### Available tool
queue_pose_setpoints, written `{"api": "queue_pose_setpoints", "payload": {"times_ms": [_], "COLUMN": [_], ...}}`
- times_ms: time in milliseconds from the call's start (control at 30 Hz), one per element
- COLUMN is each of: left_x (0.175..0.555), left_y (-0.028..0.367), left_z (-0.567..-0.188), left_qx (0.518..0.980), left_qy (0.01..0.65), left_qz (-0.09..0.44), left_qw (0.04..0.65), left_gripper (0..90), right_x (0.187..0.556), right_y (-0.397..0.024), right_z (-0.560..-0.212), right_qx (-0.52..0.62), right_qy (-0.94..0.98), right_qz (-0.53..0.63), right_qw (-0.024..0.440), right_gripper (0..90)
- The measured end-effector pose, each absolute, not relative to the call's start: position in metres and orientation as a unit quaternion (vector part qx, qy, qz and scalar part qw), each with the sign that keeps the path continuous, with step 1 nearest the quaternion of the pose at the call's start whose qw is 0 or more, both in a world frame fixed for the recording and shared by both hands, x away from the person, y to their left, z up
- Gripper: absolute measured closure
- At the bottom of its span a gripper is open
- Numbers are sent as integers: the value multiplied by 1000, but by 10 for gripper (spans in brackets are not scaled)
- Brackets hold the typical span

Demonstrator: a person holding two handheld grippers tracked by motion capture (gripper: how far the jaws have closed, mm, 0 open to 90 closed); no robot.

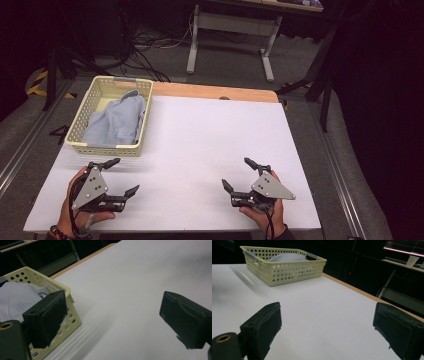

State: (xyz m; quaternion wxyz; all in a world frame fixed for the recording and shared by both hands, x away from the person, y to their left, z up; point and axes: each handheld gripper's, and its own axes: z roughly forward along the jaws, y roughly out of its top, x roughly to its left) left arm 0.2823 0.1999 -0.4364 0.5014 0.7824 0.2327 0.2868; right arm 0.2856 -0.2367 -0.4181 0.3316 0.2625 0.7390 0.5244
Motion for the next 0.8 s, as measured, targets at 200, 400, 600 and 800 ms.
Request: {"api": "queue_pose_setpoints", "payload": {"times_ms": [200,400,600,800], "left_x": [285,286,289,292], "left_y": [202,206,209,220], "left_z": [-439,-439,-438,-426], "left_qx": [780,776,775,755], "left_qy": [249,260,267,298], "left_qz": [285,290,292,316], "left_qw": [498,496,492,490], "left_gripper": [75,74,74,78], "right_x": [287,289,291,291], "right_y": [-234,-231,-234,-233], "right_z": [-421,-422,-422,-423], "right_qx": [261,258,257,256], "right_qy": [744,747,747,749], "right_qz": [523,521,522,519], "right_qw": [324,321,323,321], "right_gripper": [86,86,85,86]}}
